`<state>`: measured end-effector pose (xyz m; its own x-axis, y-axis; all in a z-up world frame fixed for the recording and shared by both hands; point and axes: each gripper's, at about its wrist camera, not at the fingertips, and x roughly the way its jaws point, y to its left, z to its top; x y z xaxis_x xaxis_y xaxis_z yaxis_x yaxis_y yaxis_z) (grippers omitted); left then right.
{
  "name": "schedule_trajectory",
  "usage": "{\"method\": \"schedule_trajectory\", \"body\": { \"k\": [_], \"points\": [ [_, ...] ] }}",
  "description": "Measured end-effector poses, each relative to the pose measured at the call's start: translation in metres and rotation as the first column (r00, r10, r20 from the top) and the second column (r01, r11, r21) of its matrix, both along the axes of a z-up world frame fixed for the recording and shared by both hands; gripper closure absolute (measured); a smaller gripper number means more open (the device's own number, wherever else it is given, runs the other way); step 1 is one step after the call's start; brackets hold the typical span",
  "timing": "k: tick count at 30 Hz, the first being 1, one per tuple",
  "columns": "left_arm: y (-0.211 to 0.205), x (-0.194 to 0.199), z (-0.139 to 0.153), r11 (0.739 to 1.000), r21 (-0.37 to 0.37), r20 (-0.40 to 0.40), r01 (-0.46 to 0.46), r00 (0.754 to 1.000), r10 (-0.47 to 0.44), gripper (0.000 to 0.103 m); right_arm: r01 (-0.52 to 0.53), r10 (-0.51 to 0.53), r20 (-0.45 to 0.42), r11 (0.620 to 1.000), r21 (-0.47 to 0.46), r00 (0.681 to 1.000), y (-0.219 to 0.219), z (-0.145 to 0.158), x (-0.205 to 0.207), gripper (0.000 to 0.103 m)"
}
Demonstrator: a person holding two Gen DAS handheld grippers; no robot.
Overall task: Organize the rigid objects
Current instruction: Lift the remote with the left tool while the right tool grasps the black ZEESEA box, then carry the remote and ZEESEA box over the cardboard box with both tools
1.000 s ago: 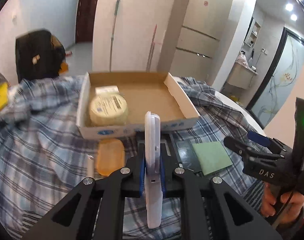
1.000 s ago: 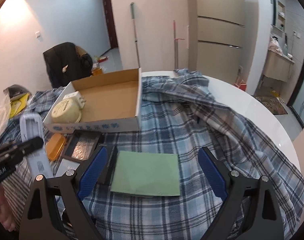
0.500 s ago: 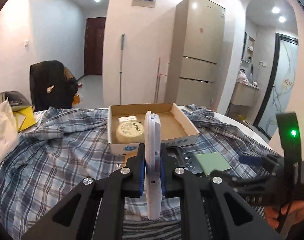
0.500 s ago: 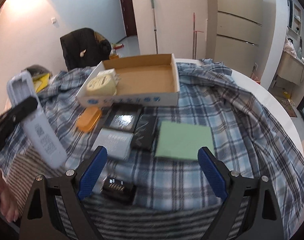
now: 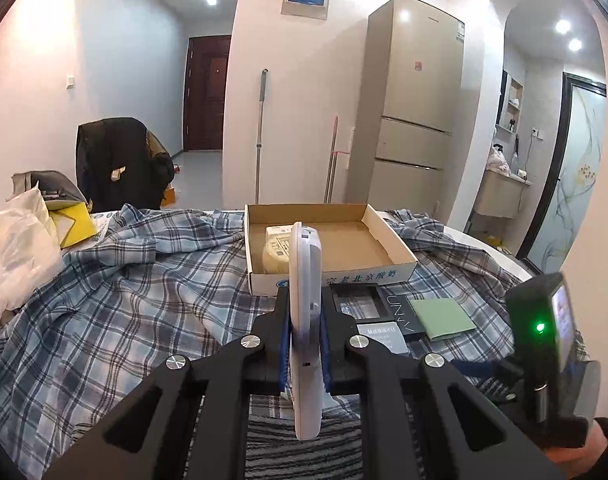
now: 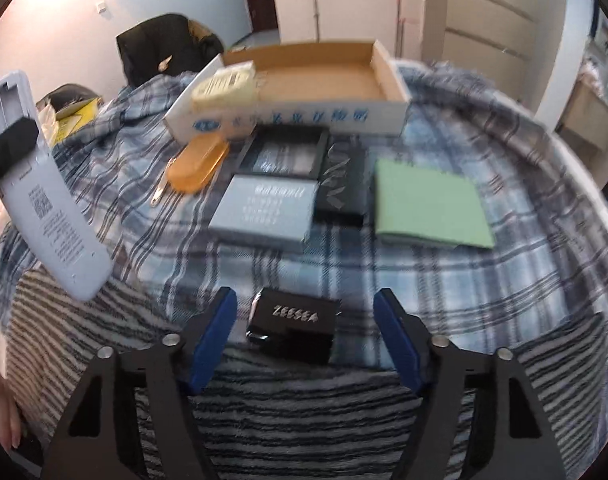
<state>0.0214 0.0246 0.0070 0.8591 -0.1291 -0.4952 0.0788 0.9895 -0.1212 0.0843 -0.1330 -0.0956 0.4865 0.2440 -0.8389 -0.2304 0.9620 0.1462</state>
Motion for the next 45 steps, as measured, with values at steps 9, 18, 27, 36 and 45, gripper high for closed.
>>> {"method": "schedule_trajectory", "body": {
  "k": [9,18,27,36,45],
  "points": [
    [-0.001,0.003,0.001,1.0,0.01,0.004,0.006,1.0,-0.006,0.09,0.018,-0.018,0.019,1.0,0.017,1.0,-0.007,0.004,-0.002,0.064],
    [-0.001,0.002,0.015,1.0,0.023,0.042,-0.001,0.999,0.0,0.09,0.039,-0.038,0.135,0.999,-0.004,0.99,-0.024,0.038,0.0,0.064],
    [-0.005,0.028,0.045,1.0,-0.023,0.061,0.021,0.998,-0.02,0.09,0.04,-0.039,0.236,0.999,0.002,0.971,-0.036,0.093,0.037,0.064],
    [-0.014,0.105,0.065,0.999,-0.05,0.072,-0.01,0.997,0.013,0.09,0.115,-0.145,0.342,0.988,0.105,0.928,-0.035,0.154,0.118,0.064],
    [-0.048,0.203,0.046,0.998,-0.029,-0.107,0.063,0.992,-0.066,0.09,0.162,-0.212,0.379,0.974,0.16,0.901,-0.038,0.131,0.163,0.064]
  ]
}}
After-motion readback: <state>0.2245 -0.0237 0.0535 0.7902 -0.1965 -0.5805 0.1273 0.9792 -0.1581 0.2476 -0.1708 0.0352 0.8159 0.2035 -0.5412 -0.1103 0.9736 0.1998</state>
